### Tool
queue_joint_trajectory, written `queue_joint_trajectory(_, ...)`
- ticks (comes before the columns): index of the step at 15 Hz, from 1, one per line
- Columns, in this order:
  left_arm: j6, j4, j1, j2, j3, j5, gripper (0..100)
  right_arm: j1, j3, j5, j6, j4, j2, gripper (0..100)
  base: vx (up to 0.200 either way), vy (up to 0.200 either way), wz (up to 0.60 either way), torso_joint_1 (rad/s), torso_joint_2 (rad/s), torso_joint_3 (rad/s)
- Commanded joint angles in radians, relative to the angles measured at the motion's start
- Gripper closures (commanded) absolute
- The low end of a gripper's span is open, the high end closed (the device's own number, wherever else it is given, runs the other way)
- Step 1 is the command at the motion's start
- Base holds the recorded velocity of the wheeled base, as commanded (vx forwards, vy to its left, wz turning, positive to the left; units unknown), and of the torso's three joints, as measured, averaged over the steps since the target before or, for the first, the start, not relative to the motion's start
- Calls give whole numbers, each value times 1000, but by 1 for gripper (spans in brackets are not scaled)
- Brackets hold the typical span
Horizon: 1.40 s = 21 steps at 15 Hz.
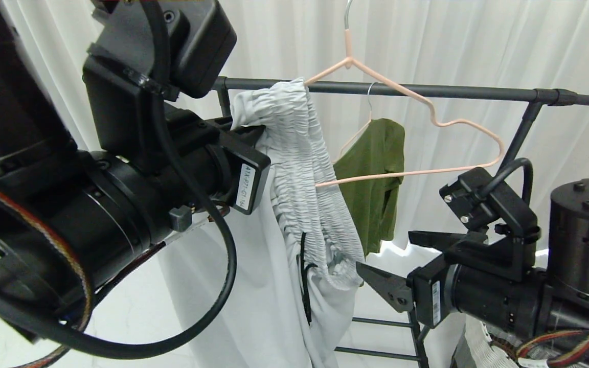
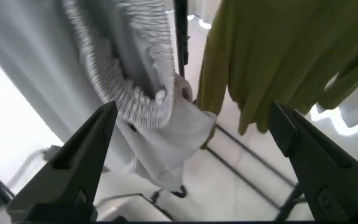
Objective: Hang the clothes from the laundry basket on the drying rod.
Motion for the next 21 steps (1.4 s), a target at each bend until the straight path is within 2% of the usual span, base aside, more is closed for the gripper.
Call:
queue_joint_trajectory(1, 0, 0, -5, 3, -13, 0, 100, 1, -13, -8, 28, -1, 61, 0, 0, 0, 0, 0, 0, 0)
queue_joint_trajectory(4, 0, 0, -15, 4, -27, -1, 100, -8, -13, -60, 60, -10, 91, 0, 0, 0, 0, 0, 0, 0)
queue_joint_trajectory(7, 0, 0, -35, 4, -41, -1, 100, -8, -11, -75, 62, -13, 97, 0, 0, 0, 0, 0, 0, 0)
queue_joint_trajectory(8, 0, 0, -39, 4, -44, -1, 100, -8, -10, -75, 62, -13, 97, 100, 0, 0, 0, 0, 0, 0)
queue_joint_trajectory(14, -1, 0, -41, 4, -44, -1, 100, -27, 9, -85, 62, -10, 85, 100, 0, 0, 0, 0, 0, 0)
queue_joint_trajectory(18, 39, -9, 10, -14, 33, 2, 100, -160, 4, -138, 54, -12, 58, 100, 0, 0, 0, 0, 0, 0)
queue_joint_trajectory(21, 108, -76, 50, -29, 114, 0, 100, -247, 6, -141, 52, -12, 27, 100, 0, 0, 0, 0, 0, 0)
